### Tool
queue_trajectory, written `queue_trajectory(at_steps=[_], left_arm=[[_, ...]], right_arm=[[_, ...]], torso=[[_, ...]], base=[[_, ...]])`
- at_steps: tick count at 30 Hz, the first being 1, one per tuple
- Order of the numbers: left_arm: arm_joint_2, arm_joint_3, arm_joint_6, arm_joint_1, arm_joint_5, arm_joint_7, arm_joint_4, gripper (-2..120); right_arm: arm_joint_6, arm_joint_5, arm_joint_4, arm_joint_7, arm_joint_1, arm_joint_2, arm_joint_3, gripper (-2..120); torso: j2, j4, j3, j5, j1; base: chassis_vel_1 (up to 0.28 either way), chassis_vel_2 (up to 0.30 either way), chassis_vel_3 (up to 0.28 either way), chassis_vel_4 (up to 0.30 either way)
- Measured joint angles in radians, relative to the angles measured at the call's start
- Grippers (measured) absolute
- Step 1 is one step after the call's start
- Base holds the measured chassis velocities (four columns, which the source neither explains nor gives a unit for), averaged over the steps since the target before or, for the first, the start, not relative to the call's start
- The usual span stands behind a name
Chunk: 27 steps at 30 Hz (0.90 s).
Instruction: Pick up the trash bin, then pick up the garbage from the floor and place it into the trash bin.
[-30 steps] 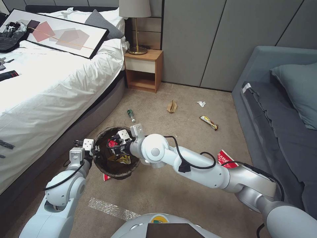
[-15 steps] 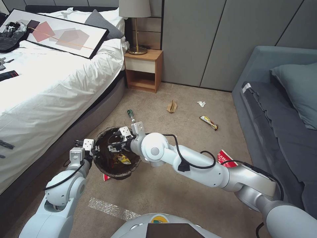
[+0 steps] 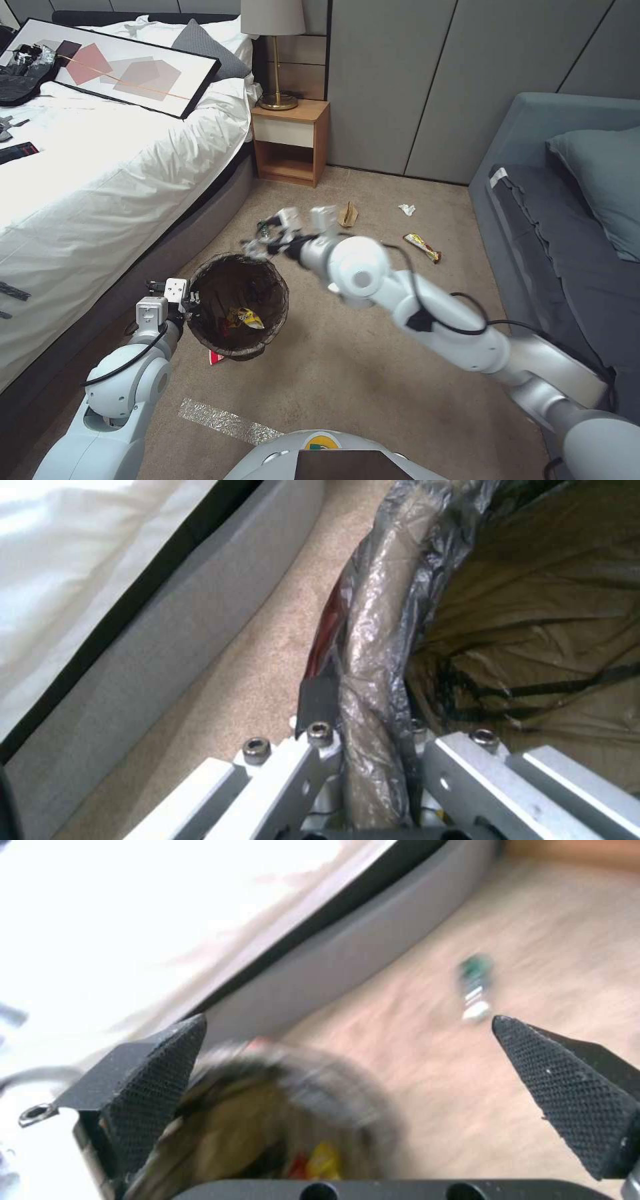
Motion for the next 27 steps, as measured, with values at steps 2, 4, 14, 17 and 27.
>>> queue_trajectory(at_steps=[2,4,14,17,27], left_arm=[[-0.002,0.000,0.000,0.000,0.000,0.001,-0.005,0],[-0.002,0.000,0.000,0.001,-0.001,0.002,-0.007,0],[-0.014,0.009,0.000,0.004,0.002,0.010,-0.010,0],[-0.017,0.011,0.000,0.005,0.002,0.013,-0.011,0],[-0.024,0.011,-0.010,0.008,0.004,0.031,-0.014,0]], right_arm=[[0.026,-0.083,0.061,-0.044,-0.071,-0.108,0.134,100],[0.038,-0.136,0.070,-0.066,-0.104,-0.138,0.175,100],[0.148,-0.599,0.082,-0.251,-0.604,-0.165,0.727,100],[0.209,-0.761,0.070,-0.321,-0.712,-0.133,0.825,100],[0.528,-1.229,0.022,-0.518,-1.049,0.157,1.079,100]], torso=[[0.000,0.0002,0.000,0.0002,0.000],[0.000,0.0002,0.000,0.0002,0.000],[0.000,-0.0001,0.000,0.0007,0.000],[0.000,-0.0003,0.000,-0.0009,0.000],[0.000,0.0001,0.000,-0.0002,0.000]], base=[[0.000,0.000,0.000,0.000],[0.000,0.000,0.000,0.000],[0.000,0.000,0.000,0.000],[0.000,0.000,0.000,0.000],[0.000,0.000,0.000,0.000]])
